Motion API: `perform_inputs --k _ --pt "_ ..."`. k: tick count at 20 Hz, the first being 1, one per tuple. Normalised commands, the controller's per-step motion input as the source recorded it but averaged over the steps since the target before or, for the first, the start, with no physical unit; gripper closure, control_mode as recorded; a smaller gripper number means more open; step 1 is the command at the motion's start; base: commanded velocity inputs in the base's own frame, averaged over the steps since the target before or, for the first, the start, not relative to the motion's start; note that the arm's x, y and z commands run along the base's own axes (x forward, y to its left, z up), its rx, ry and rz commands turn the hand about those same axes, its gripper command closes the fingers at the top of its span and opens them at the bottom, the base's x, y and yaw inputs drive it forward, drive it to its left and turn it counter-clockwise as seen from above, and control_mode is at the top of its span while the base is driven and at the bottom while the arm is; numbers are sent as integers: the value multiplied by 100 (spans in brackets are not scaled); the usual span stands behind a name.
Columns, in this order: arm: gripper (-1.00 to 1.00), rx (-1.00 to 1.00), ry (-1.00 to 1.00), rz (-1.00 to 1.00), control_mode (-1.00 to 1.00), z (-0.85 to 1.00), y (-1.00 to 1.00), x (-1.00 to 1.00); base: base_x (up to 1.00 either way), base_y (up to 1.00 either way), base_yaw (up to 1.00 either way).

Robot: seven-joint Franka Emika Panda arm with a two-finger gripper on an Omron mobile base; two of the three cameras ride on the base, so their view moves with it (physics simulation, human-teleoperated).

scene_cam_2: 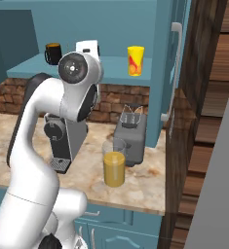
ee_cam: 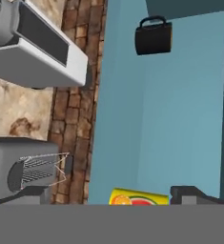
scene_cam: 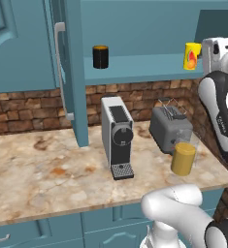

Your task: There is a tray on the dining counter. Grab the cup, mug, and pitcher and place them on the tray. The pitcher may be placed next to the tray if it cannot fit the tray.

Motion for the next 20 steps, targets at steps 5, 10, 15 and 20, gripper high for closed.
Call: perform_inputs --k 5,10,15,20 --pt "-100 0 0 0 -100 22 -25 44 0 0 0" --pt "-100 0 0 3 -100 1 -64 37 0 0 0" --pt "-100 0 0 0 -100 0 -36 45 0 0 0" --pt "-100 0 0 0 -100 1 -20 54 0 0 0"
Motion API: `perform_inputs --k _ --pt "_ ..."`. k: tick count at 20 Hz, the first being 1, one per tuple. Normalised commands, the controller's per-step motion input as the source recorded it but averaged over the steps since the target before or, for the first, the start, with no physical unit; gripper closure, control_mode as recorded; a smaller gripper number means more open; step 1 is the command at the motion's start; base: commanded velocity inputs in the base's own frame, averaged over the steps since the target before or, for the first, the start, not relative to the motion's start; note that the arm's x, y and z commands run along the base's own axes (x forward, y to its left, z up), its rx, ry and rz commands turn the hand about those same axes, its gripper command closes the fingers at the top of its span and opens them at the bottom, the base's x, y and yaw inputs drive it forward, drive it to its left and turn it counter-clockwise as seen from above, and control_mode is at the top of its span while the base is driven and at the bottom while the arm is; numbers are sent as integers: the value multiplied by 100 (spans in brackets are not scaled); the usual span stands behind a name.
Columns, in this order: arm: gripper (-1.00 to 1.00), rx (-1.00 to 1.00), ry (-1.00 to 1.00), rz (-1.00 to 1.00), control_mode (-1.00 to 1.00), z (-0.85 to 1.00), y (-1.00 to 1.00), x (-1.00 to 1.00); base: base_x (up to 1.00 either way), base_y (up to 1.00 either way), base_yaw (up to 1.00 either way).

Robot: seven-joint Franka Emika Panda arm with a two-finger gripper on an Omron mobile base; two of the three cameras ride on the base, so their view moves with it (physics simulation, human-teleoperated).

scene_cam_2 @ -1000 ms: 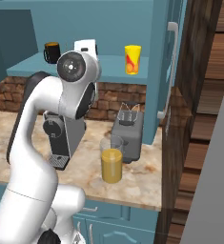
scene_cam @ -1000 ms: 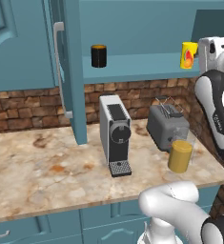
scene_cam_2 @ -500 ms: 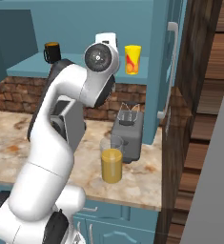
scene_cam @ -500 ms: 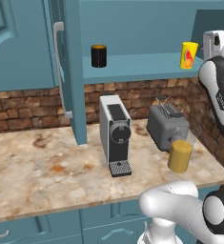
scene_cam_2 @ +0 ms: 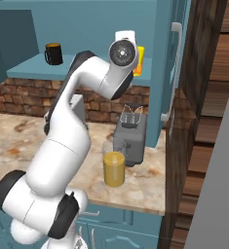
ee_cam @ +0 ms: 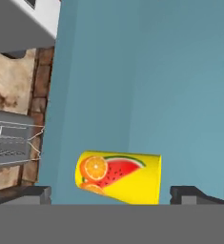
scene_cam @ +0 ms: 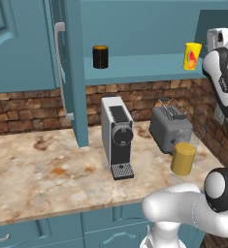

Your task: There is a tray on the dining counter. Grab the cup, mug, and pitcher and place them on the tray. The pitcher may be placed next to the tray if it cannot fit the tray.

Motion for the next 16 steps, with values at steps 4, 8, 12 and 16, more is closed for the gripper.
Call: perform_inputs --k 4,8,12,16 --pt "-100 0 0 0 -100 1 -8 54 0 0 0" --pt "-100 0 0 0 -100 0 -8 51 0 0 0" --pt "-100 0 0 0 -100 0 -17 37 0 0 0" --pt "-100 0 2 0 -100 2 -13 18 0 0 0"
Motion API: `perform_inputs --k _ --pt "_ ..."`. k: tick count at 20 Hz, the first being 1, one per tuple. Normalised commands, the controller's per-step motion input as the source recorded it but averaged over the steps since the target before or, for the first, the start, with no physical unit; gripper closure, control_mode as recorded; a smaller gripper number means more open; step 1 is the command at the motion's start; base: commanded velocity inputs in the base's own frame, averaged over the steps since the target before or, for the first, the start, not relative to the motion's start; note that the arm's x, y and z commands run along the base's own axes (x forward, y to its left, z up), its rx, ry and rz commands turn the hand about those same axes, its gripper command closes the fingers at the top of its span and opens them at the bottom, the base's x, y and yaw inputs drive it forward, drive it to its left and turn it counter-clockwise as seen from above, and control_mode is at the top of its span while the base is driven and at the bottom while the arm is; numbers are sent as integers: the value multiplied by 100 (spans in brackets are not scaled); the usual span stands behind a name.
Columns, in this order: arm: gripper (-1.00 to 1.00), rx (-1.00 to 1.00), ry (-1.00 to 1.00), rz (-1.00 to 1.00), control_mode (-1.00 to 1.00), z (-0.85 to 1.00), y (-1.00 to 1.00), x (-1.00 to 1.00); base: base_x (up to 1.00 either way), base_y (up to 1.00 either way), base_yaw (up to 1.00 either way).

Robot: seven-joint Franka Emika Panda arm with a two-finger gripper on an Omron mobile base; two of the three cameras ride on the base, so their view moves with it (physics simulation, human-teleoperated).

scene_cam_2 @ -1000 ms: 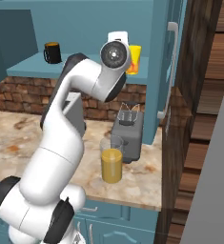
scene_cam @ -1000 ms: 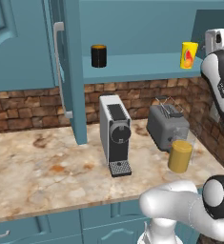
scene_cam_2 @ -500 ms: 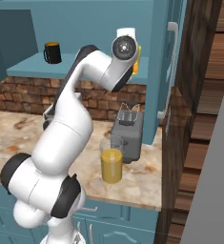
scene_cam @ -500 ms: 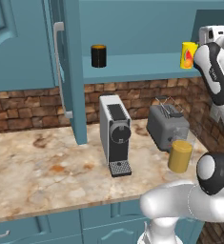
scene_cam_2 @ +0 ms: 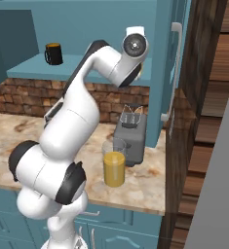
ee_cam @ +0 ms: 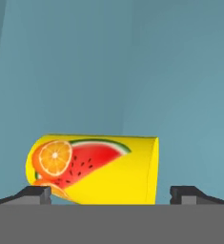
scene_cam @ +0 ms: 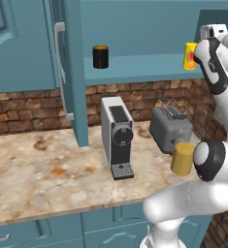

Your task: There is a tray on the dining counter. Grab the cup, mug, and pitcher and place them on the tray. The pitcher may be placed next to the tray if it cannot fit the tray.

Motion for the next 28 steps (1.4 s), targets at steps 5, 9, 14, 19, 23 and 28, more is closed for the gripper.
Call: perform_inputs --k 5,9,14,19,23,28 --pt "-100 0 6 0 -100 6 -1 13 0 0 0" --pt "-100 0 8 0 -100 1 0 12 0 0 0" --pt "-100 0 2 0 -100 0 0 19 0 0 0" --pt "-100 0 0 0 -100 0 0 11 0 0 0" --pt "-100 0 0 1 -100 -5 0 0 0 0 0" --pt "-100 0 12 4 -100 -1 0 -4 0 0 0"
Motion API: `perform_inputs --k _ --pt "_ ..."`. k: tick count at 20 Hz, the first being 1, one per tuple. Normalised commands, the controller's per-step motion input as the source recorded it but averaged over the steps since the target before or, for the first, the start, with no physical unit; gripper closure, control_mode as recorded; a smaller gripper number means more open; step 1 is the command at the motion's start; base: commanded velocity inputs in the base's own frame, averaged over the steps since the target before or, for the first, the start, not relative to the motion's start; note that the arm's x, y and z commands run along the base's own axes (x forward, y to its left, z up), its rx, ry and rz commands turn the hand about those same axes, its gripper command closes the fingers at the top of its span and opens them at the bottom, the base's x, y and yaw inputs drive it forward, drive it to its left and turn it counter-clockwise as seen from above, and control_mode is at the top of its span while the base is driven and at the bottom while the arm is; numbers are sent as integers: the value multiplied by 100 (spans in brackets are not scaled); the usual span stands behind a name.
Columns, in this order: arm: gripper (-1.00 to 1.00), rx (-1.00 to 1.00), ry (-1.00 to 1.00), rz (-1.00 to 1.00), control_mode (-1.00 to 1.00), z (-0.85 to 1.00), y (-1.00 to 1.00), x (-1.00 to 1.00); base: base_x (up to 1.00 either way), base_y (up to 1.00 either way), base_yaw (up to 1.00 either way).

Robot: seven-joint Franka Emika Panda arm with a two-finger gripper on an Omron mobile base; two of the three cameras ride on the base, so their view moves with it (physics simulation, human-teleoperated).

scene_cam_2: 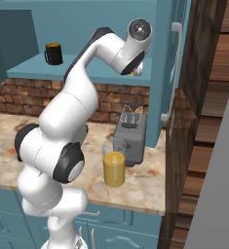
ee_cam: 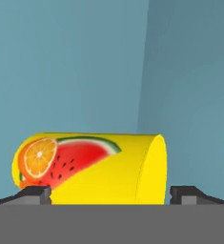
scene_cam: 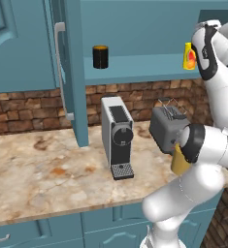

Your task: There is a tray on the dining counter. Grab the cup, mug, and pitcher and place them on the tray. The pitcher may be placed next to the tray if it cannot fit the tray.

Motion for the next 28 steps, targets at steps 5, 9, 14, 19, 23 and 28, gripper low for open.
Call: perform_inputs --k 5,9,14,19,23,28 --pt "-100 0 13 5 -100 -6 0 -14 0 0 0" --pt "-100 0 1 1 -100 -4 0 -5 0 0 0" --pt "-100 0 0 0 -100 0 0 0 0 0 0" --pt "-100 0 0 0 -100 0 0 0 0 0 0" --pt "-100 0 0 0 -100 -1 0 0 0 0 0" --pt "-100 0 7 0 -100 -6 0 10 0 0 0"
